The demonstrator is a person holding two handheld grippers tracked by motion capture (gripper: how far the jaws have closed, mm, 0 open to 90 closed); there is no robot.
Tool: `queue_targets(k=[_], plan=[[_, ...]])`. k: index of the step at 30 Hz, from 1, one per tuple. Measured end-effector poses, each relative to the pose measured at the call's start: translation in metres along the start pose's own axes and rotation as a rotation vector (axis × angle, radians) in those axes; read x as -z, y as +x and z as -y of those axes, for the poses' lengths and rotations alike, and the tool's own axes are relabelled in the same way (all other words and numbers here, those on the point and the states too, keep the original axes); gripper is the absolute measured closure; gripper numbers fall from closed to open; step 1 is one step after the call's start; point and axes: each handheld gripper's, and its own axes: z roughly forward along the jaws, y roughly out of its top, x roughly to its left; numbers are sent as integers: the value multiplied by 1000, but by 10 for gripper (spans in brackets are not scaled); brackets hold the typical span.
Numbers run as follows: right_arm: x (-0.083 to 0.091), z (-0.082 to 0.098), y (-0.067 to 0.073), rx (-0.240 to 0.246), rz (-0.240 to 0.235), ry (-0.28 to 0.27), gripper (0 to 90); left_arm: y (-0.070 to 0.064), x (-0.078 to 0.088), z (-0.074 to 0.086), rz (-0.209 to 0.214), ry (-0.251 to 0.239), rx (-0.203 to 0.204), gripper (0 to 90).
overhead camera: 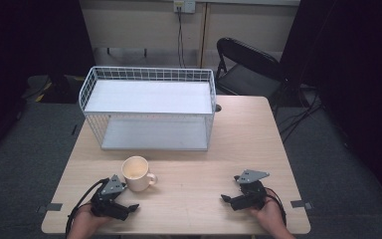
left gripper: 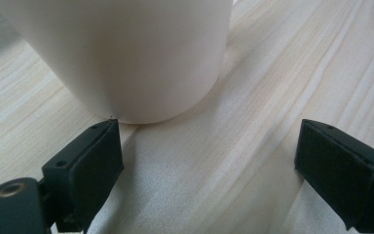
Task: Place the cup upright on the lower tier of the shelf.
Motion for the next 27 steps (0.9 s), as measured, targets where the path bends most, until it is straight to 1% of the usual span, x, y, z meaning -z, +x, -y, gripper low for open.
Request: queue_targets(k=[2, 3, 6, 9, 11, 14, 16, 17, 18, 19, 21, 23, 24, 25, 27], plan=[[0, 0, 0, 0, 0, 0, 118, 0, 1, -1, -10, 13, 10, 97], [0, 0, 0, 0, 0, 0, 118, 0, 1, -2, -20, 23, 24, 99], [0, 0, 0, 0, 0, 0, 118, 0, 2, -4, -43, 35, 59, 148], [0, 0, 0, 0, 0, -1, 118, 0, 3, -6, -54, 53, 60, 159], [0, 0, 0, 1, 1, -1, 118, -1, 3, -7, -51, 60, 59, 165], [0, 0, 0, 0, 0, -1, 119, 0, 5, -8, -53, 82, 81, 164], [0, 0, 0, 1, 1, -1, 118, 0, 9, -8, -55, 69, 98, 167], [0, 0, 0, 0, 0, 0, 118, 0, 12, -9, -46, 59, 107, 172], [0, 0, 0, 0, 0, 0, 118, 0, 12, -9, -46, 59, 107, 185], [0, 0, 0, 1, 1, -1, 118, 1, 16, -10, -45, 50, 102, 185], [0, 0, 0, 1, 1, -1, 118, 3, 23, -13, -53, 39, 110, 197], [0, 0, 0, 0, 0, 0, 118, 4, 28, -14, -43, 33, 118, 211], [0, 0, 0, 1, 1, -1, 118, 6, 30, -15, -42, 34, 128, 212], [0, 0, 0, 1, 1, -1, 118, 7, 33, -15, -40, 28, 149, 209], [0, 0, 0, 1, 1, -1, 118, 10, 38, -16, -32, 15, 171, 217]])
